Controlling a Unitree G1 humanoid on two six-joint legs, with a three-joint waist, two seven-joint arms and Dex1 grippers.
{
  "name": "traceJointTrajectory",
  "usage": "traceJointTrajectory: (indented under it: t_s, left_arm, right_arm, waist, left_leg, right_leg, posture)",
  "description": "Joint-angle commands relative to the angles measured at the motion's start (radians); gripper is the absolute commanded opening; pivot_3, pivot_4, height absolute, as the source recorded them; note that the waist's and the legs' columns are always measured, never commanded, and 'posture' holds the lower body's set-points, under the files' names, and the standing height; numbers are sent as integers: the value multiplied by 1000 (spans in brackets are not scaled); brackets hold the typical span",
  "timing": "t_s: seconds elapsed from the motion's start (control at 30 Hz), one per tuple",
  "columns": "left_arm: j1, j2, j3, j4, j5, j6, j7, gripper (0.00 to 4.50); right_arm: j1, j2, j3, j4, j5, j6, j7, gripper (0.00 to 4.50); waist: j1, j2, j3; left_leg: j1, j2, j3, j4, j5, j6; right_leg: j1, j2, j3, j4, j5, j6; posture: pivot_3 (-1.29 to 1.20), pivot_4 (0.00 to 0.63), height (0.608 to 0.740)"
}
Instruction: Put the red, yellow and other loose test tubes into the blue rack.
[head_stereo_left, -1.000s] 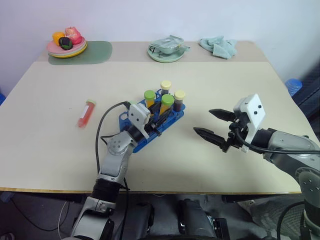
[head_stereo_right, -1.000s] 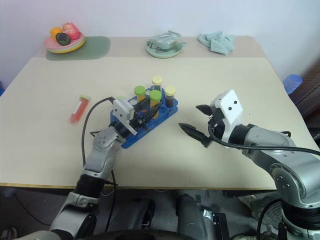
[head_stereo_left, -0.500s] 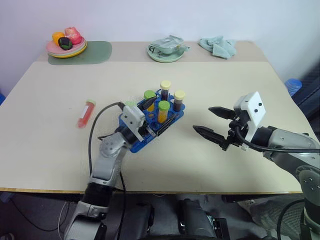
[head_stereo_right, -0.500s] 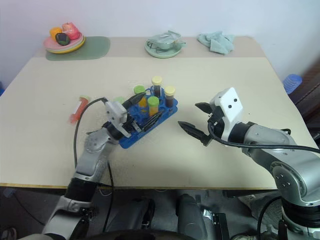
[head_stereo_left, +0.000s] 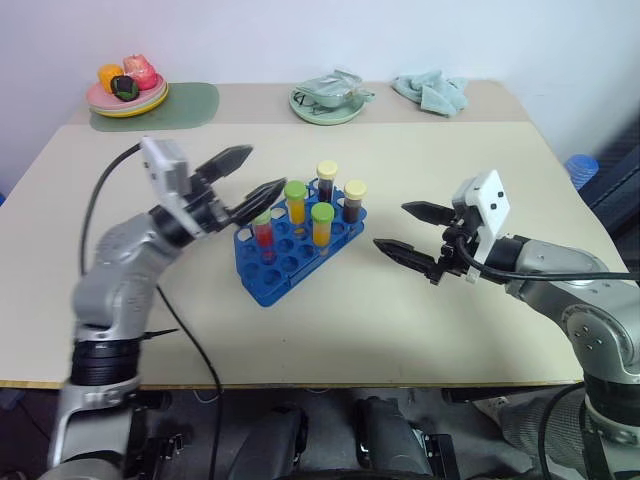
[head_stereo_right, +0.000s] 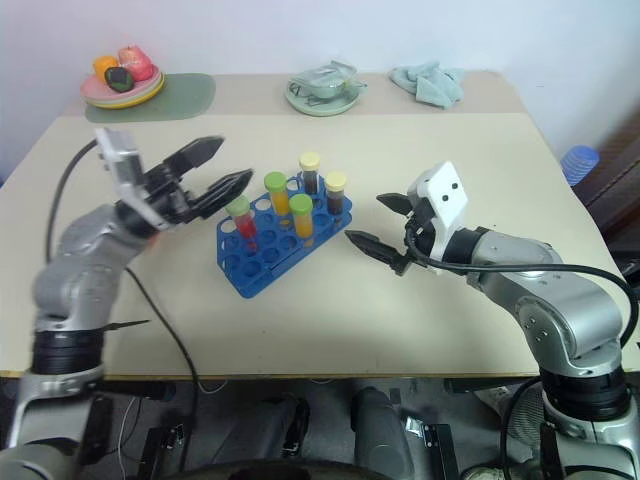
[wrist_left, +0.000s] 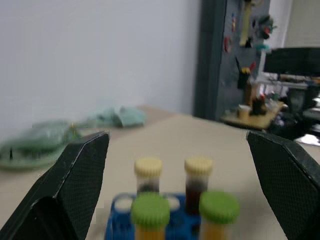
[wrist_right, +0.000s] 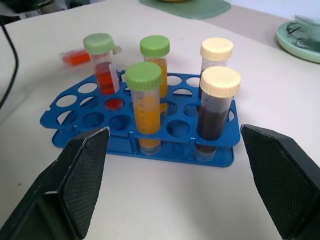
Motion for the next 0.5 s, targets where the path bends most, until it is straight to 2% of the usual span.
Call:
traceJointTrajectory:
  t_s: [0.03, 0.13, 0.2, 0.3, 0.4, 0.5]
  left_arm:
    - [-30, 63, 98, 78, -58, 83, -1, 4487]
    - [-79, 152, 112, 210, -25, 208, 59, 4487]
    - [-113, 163, 120, 254, 25, 215, 149, 4487]
    - [-123, 243, 7, 223, 234, 288, 325, 4487]
    - [-236, 273, -67, 237, 263, 535, 400, 4487]
    - [-363, 304, -183, 309, 283, 800, 371, 4487]
  right_arm:
    - [-36, 18, 9, 11, -22, -47, 24, 4321]
    - [-49, 29, 26, 34, -38, -65, 41, 4321]
    - [-55, 35, 33, 45, -46, -73, 50, 4321]
    - [-71, 46, 45, 66, -62, -86, 63, 4321]
    - [-85, 58, 58, 82, -74, -97, 72, 4321]
    - [-94, 67, 63, 87, -83, -99, 76, 4321]
  waist:
    - [4, 0, 0]
    - [7, 0, 0]
    - [7, 0, 0]
    - [7, -1, 0]
    - [10, -2, 1]
    - [8, -2, 1]
  left_leg:
    - [0, 0, 0, 0, 0, 0]
    - [0, 0, 0, 0, 0, 0]
    - [0, 0, 0, 0, 0, 0]
    - [0, 0, 0, 0, 0, 0]
    - [0, 0, 0, 0, 0, 0]
    - [-1, -1, -1, 0, 0, 0]
  right_leg:
    - [0, 0, 0, 0, 0, 0]
    - [0, 0, 0, 0, 0, 0]
    - [0, 0, 0, 0, 0, 0]
    - [0, 0, 0, -1, 0, 0]
    - [0, 0, 0, -1, 0, 0]
    - [0, 0, 0, -1, 0, 0]
  posture:
    - [0, 150, 740]
    - [0, 150, 740]
    - [0, 150, 740]
    - [0, 150, 740]
    - [0, 150, 740]
    - [0, 150, 740]
